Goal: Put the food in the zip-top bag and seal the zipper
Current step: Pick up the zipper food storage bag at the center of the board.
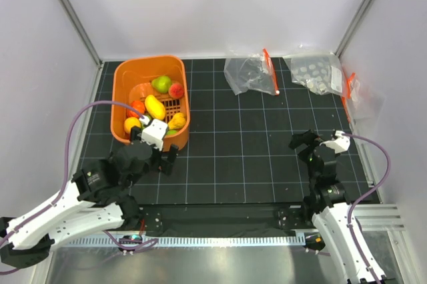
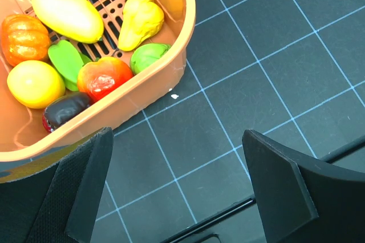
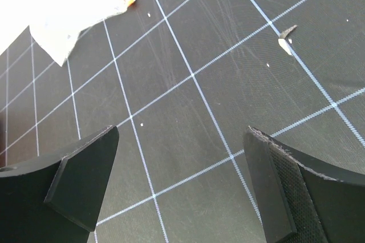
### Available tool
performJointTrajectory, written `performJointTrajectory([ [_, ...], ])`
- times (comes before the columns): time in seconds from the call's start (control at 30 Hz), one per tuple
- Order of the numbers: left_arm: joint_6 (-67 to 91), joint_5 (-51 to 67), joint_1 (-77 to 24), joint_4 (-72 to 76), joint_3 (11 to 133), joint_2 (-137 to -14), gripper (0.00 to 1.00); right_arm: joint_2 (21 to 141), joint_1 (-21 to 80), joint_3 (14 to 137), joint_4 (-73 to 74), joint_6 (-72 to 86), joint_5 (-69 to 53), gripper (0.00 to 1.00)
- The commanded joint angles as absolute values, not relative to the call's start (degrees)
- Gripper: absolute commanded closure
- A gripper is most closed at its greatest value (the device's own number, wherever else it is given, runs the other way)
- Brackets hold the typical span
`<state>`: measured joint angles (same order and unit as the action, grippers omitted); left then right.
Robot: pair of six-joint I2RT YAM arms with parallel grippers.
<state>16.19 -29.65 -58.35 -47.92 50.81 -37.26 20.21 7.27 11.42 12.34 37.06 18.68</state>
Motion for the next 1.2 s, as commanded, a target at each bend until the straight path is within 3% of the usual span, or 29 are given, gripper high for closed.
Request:
performJointTrajectory([
  [0.0, 16.35, -30.67, -58.10, -47.02, 50.89, -37.62, 0.00, 18.99, 7.29, 13.27, 11.52, 37.09, 18.55, 0.00],
  [0.43, 16.26, -29.01, -58.10, -46.76, 50.71, -38.14, 0.00, 23.45, 7.21, 13.00, 3.17, 40.60, 12.67, 0.00],
  [0.83, 16.35, -28.74, -58.01, -46.93, 50.63, -36.92, 0.00, 67.65, 7.47, 34.44, -14.32, 61.85, 8.52, 0.02],
  [1.17, 16.17, -27.42, -58.01, -46.76, 50.54, -36.74, 0.00, 97.35, 14.24, 52.99, -19.06, 69.85, 16.88, 0.02],
])
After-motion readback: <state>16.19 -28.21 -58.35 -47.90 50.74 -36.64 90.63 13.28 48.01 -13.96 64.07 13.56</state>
